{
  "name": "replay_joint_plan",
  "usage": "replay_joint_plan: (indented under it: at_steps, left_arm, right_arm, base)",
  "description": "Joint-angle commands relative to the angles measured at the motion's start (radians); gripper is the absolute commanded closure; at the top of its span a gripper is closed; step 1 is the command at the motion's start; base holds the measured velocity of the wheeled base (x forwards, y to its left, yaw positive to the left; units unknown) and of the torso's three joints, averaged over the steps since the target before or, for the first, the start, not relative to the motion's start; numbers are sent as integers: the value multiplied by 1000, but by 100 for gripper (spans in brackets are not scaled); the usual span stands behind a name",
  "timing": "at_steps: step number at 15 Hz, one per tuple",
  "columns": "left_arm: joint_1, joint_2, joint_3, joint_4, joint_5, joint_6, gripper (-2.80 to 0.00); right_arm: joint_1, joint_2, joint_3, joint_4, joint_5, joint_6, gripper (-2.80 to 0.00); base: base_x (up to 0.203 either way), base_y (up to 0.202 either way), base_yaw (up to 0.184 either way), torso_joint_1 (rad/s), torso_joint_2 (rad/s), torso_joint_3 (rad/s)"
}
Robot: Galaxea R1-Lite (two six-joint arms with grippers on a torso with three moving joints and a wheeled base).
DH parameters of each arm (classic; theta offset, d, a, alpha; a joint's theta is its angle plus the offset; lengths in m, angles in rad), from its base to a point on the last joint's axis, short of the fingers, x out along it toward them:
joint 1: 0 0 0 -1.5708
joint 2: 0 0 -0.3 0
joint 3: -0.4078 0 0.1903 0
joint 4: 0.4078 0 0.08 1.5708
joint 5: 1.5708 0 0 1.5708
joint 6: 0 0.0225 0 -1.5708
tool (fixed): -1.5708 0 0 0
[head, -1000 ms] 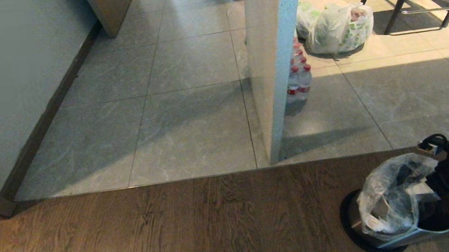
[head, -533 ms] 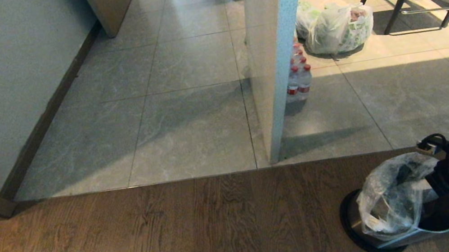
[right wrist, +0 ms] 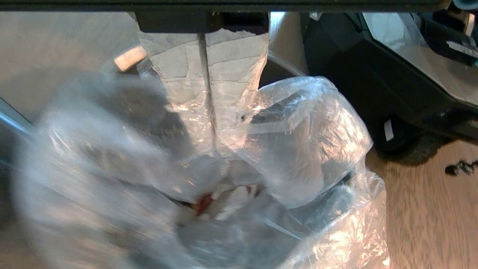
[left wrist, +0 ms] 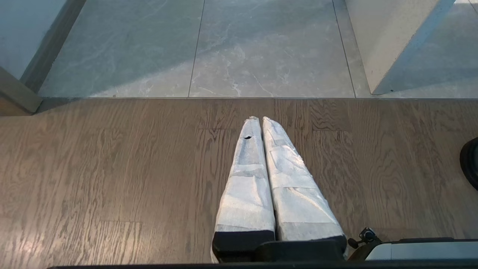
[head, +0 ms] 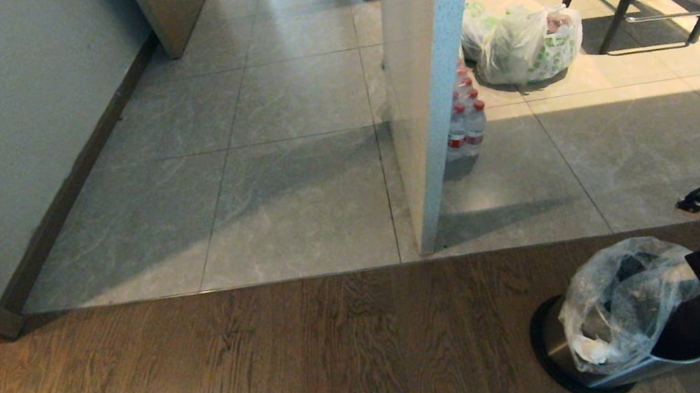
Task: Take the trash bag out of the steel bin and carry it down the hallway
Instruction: Pick up the trash bag
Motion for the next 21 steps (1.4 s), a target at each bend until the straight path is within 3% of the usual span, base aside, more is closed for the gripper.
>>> replay_joint_plan:
  at_steps: [1,9,13,21]
  left_arm:
    - [0,0,3,0,1,0,0]
    - [0,0,3,0,1,0,0]
    - [0,0,3,1,1,0,0]
    - [0,0,3,0,1,0,0]
  right_arm:
    - [-33,-103,33,4,3,-2,0]
    - [-121,-259,95,89,5,0,0]
    - [-128,-339,102,149,5,14,0]
    - [-210,-356,39,171,5,12,0]
  base:
    - [0,0,0,0,0,0]
    - [0,0,0,0,0,0]
    - [0,0,0,0,0,0]
    - [0,0,0,0,0,0]
